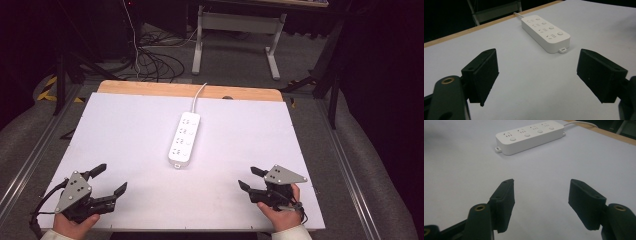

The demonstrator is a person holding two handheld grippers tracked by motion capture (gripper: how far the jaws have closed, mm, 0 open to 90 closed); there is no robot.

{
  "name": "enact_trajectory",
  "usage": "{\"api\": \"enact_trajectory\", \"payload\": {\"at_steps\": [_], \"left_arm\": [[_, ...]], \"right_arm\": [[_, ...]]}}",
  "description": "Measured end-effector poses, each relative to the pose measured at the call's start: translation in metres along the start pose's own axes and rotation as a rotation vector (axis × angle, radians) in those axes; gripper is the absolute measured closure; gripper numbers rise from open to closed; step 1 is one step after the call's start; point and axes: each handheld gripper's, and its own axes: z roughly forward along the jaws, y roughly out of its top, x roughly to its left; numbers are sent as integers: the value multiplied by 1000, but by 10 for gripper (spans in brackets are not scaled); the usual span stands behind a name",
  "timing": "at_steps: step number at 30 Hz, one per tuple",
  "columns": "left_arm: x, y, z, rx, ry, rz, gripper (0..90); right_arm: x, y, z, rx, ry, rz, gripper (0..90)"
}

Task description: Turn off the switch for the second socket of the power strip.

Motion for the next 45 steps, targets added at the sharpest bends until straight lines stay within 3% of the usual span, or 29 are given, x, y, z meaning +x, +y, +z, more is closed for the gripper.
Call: {"api": "enact_trajectory", "payload": {"at_steps": [7,16,28,38,40,45], "left_arm": [[2,0,-1,-4,7,-17,180],[2,0,-2,-2,11,-16,180],[2,0,-3,-3,16,-11,180],[3,-1,-2,1,23,-20,182],[3,-1,-2,2,25,-19,182],[4,-1,-2,4,29,-20,183]], "right_arm": [[-5,19,3,39,14,-9,448],[-8,54,11,23,62,-42,519],[-11,86,28,41,78,-52,547],[-13,114,41,49,75,-98,571],[-12,121,46,61,91,-113,621],[-11,129,55,80,83,-138,639]]}}
